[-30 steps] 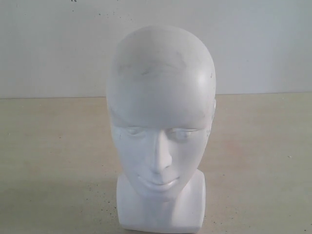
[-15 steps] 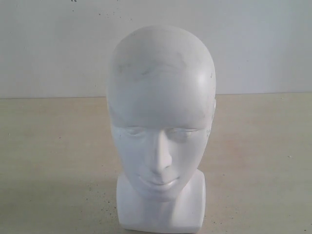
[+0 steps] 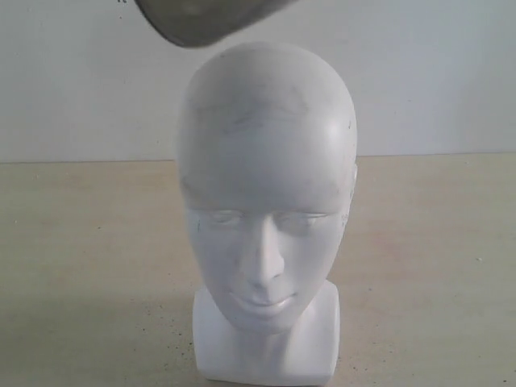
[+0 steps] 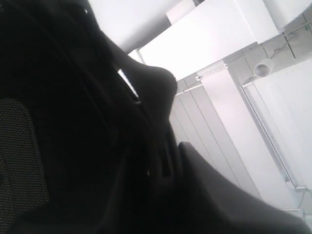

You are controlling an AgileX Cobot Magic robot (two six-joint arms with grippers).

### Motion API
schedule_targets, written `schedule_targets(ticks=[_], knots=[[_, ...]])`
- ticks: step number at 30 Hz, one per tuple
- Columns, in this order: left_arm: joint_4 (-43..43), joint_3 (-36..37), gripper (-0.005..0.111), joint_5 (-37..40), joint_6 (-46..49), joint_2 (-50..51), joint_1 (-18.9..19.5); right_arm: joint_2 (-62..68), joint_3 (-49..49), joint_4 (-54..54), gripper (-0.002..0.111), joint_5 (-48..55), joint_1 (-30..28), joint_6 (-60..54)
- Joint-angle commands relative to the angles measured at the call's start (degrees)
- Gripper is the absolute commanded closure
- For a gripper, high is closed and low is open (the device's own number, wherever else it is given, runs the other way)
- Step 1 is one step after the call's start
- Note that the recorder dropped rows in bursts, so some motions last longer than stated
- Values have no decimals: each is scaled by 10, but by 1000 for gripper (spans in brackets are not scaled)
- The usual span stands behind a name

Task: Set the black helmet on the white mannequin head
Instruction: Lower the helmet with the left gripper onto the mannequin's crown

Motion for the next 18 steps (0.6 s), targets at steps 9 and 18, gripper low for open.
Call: schedule_targets(ticks=[9,18], knots=[[-74,-11,102,-37,22,65,-75,-2,0,-2,108,-1,-1,-2],[-100,-11,102,-37,13,88,-78,-2,0,-2,108,-1,-1,-2]])
